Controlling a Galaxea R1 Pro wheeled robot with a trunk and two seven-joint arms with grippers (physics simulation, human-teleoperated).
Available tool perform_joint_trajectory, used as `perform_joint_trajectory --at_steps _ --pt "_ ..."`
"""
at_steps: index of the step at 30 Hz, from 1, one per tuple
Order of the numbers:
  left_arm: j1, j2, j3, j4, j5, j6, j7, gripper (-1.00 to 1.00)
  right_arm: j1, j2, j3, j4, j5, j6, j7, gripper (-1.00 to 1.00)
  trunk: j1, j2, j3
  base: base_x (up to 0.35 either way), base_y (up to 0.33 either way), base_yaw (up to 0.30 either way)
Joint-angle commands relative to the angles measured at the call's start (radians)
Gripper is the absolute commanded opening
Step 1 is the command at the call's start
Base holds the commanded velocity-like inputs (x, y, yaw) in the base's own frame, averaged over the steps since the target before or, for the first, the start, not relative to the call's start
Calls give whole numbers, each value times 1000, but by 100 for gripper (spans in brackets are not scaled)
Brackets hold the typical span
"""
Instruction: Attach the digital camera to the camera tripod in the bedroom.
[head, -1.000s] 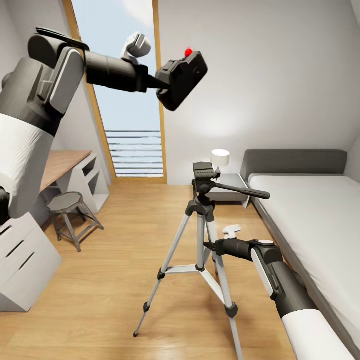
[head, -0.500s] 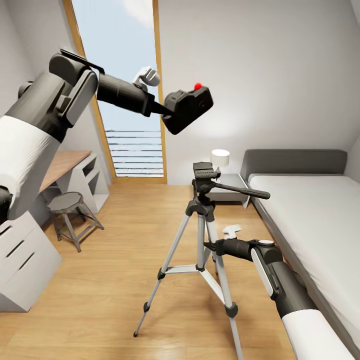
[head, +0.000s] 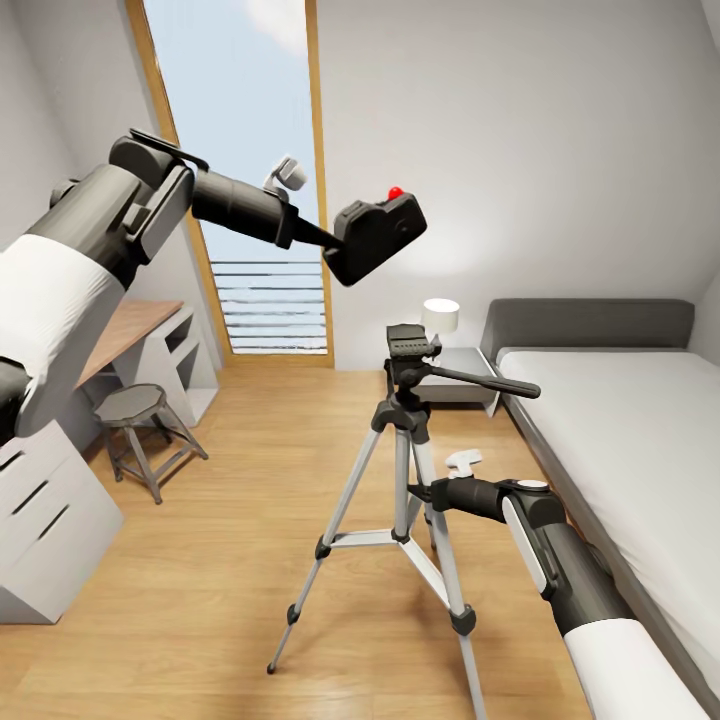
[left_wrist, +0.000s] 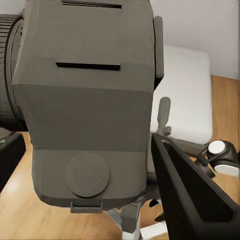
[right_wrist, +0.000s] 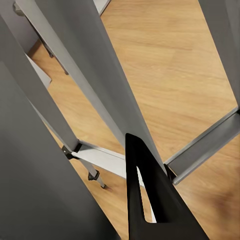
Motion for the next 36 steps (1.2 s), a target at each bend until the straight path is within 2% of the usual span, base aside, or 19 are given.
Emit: perform_joint_trajectory --at_steps 1,6,10,11,13,22,27,34,36 --pt "-7 1 -5 2 2 6 -6 -100 -1 -1 0 49 52 -8 -1 -100 1 -2 -2 0 0 0" --pt "-17 -2 -6 6 -18 7 -14 -100 -1 -1 0 49 53 -8 -1 -100 1 -2 -2 0 0 0" --pt "-19 -20 -7 7 -45 8 -16 -100 -1 -1 0 49 53 -8 -1 -100 1 -2 -2 0 0 0" --pt "-20 -55 -9 10 -81 10 -16 -100 -1 -1 1 49 52 -8 -1 -100 1 -2 -2 0 0 0" --pt "-20 -71 -10 8 -103 11 -16 -100 -1 -1 2 48 53 -8 -1 -100 1 -2 -2 0 0 0" --pt "-20 -75 -27 2 -111 12 -38 -100 -1 -1 1 47 53 -10 -1 -100 1 -2 -2 0 0 0" --pt "-20 -73 -99 5 -105 8 -113 -100 -1 -2 2 47 53 -10 -1 -100 1 -2 -2 0 0 0" --pt "-20 -75 -103 -3 -108 6 -106 -100 -1 -2 1 47 53 -9 -1 -100 1 -2 -2 0 0 0" --pt "-20 -86 -101 -7 -112 13 -106 -100 -1 -2 2 47 53 -10 -1 -100 1 -2 -2 0 0 0"
